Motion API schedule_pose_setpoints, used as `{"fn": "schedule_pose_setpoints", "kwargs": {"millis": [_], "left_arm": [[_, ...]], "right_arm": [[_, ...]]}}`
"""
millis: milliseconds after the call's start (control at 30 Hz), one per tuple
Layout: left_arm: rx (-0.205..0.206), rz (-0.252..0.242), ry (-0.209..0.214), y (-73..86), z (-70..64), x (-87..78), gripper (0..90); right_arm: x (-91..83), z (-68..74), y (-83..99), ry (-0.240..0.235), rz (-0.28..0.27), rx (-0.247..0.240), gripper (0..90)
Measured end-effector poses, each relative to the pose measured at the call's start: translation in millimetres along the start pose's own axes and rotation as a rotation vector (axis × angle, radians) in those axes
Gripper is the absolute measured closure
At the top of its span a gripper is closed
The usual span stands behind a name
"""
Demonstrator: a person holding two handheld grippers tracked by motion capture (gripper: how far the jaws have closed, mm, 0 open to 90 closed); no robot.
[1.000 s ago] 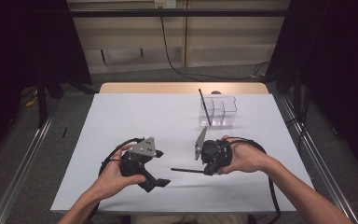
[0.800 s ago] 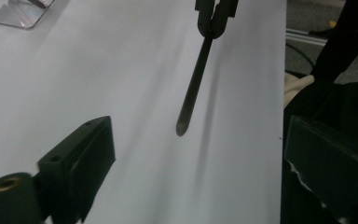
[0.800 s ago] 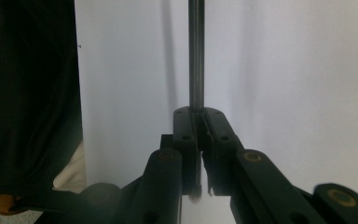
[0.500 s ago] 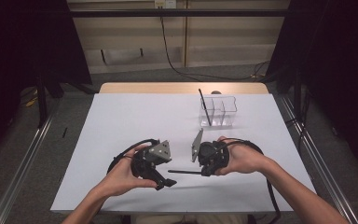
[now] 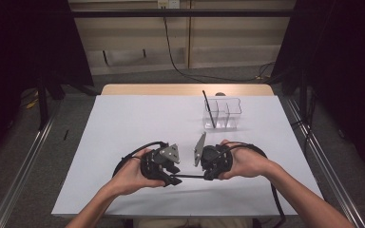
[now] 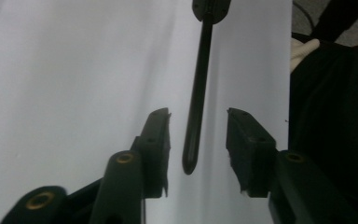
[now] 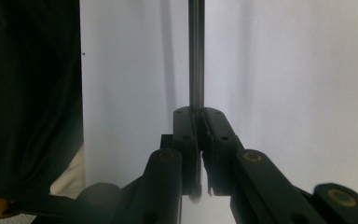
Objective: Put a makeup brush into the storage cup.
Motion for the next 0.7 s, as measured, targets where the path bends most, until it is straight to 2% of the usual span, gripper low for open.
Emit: {"fn": "schedule_pose_setpoints", "kwargs": {"millis": [200,333,367,600,700], "left_arm": [[-0.01,-0.009,0.021,-0.1,-0.2,3.6,72.8],[-0.037,-0.001,0.008,-1.6,3.9,7.3,77.1],[-0.038,0.001,0.018,-1.7,4.6,8.2,78.6],[-0.031,0.011,0.031,0.1,5.6,13.0,80.3],[-0.034,0.008,0.053,0.6,4.3,13.9,81.5]], "right_arm": [[0.4,0.2,-0.9,-0.002,-0.005,-0.006,84.6],[0.6,-1.2,0.1,0.001,-0.006,-0.001,84.6],[0.3,-1.6,0.9,0.001,0.002,-0.002,84.6],[1.4,-2.1,1.7,0.01,-0.005,-0.004,84.5],[1.6,-2.5,2.0,0.018,-0.008,-0.014,84.3]]}}
Point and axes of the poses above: each handheld gripper's, and its own axes: x roughly forward along the jaws, y roughly out of its underside, z roughly to its left, the point moved 10 cm from there along x, roughly forward along the jaws, and after that the axes turned 2 degrees about -x, right-handed, at the moved point
